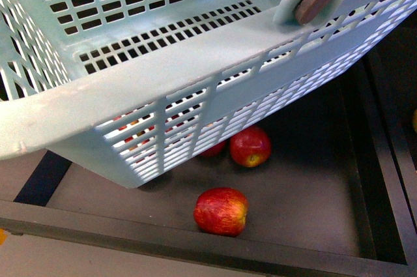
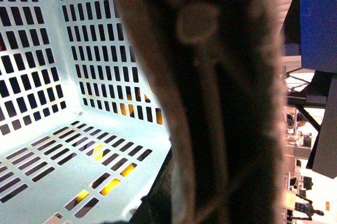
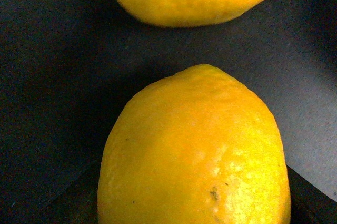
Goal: Pick lemon and mango into basket
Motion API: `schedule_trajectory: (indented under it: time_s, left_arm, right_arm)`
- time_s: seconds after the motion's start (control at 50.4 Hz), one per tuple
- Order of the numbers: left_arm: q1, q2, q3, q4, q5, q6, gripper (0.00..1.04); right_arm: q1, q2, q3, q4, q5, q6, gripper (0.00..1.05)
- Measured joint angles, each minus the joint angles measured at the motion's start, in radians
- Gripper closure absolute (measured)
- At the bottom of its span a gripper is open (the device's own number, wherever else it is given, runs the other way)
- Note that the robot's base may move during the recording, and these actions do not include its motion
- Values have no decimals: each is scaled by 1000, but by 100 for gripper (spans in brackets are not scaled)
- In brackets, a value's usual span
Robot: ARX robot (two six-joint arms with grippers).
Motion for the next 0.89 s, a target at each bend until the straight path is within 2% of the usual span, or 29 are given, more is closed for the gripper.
schedule_trajectory:
  time_s: [0.119, 0.297, 0.654, 0.773, 0.892]
  left_arm:
    - [0, 0, 0, 0, 0, 0, 100]
    - [0, 0, 0, 0, 1, 0, 100]
    - [0, 0, 0, 0, 0, 0, 100]
    - [0, 0, 0, 0, 0, 0, 100]
    - [0, 0, 0, 0, 1, 0, 100]
  right_arm:
    - [-5, -82, -127, 51, -68, -13, 44]
    - [-38, -352, -403, 128, -232, -67, 44]
    - [-78, -830, -720, 74, -485, -125, 44]
    - [-45, -1046, -807, 13, -570, -132, 45]
    - [51, -1274, -861, -28, -593, -126, 45]
